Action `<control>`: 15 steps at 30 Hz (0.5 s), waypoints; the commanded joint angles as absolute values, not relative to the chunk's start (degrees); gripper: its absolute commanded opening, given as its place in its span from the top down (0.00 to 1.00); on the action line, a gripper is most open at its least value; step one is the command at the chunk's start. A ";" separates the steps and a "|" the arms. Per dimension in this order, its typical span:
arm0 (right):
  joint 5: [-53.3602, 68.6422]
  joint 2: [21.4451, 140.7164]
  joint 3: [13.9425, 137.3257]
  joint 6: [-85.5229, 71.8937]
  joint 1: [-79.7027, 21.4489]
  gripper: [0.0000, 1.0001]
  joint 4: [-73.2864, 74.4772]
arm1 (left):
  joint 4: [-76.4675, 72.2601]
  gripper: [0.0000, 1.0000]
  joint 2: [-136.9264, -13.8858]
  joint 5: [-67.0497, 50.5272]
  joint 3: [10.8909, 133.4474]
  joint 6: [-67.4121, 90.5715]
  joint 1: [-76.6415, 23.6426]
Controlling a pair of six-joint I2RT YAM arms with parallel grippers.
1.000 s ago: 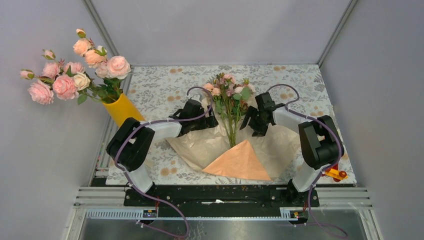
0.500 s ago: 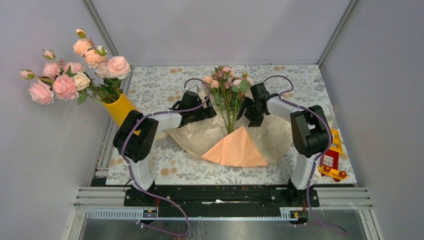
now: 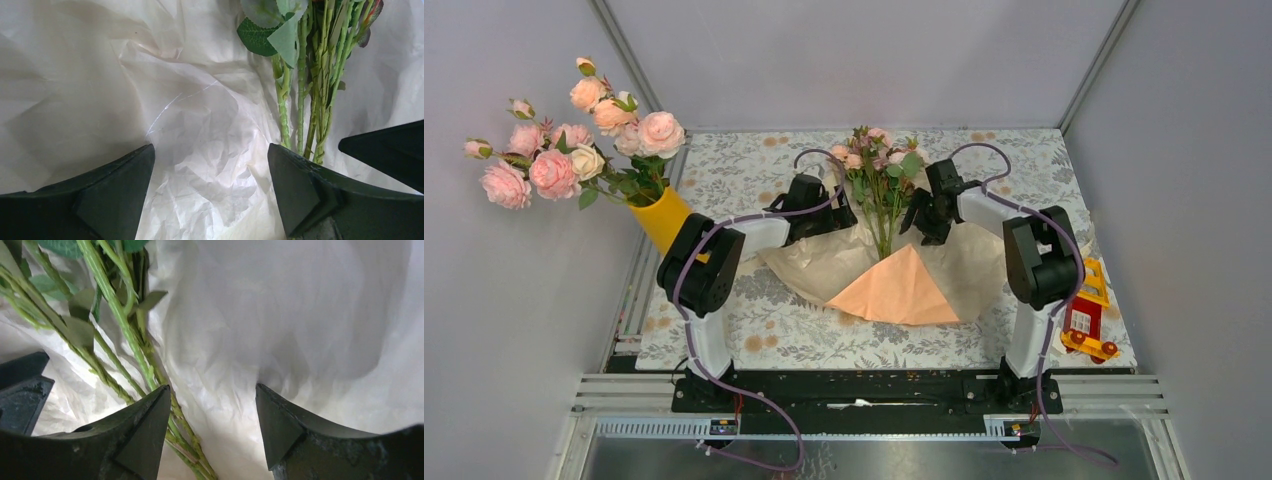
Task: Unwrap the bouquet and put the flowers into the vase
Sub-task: Unfold the wrapping paper at the center of the board.
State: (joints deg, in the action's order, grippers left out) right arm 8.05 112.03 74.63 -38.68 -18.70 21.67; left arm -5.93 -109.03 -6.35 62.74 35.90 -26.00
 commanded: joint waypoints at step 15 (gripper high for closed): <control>25.47 92.78 53.69 -33.98 -21.28 0.46 8.99 | -7.99 0.13 -86.26 -5.66 51.01 33.39 -32.49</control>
State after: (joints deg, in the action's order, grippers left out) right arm 16.88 96.03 55.18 -35.44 -19.25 13.37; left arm -6.96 -89.69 -5.58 54.89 33.89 -29.85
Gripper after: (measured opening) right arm 0.553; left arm 0.874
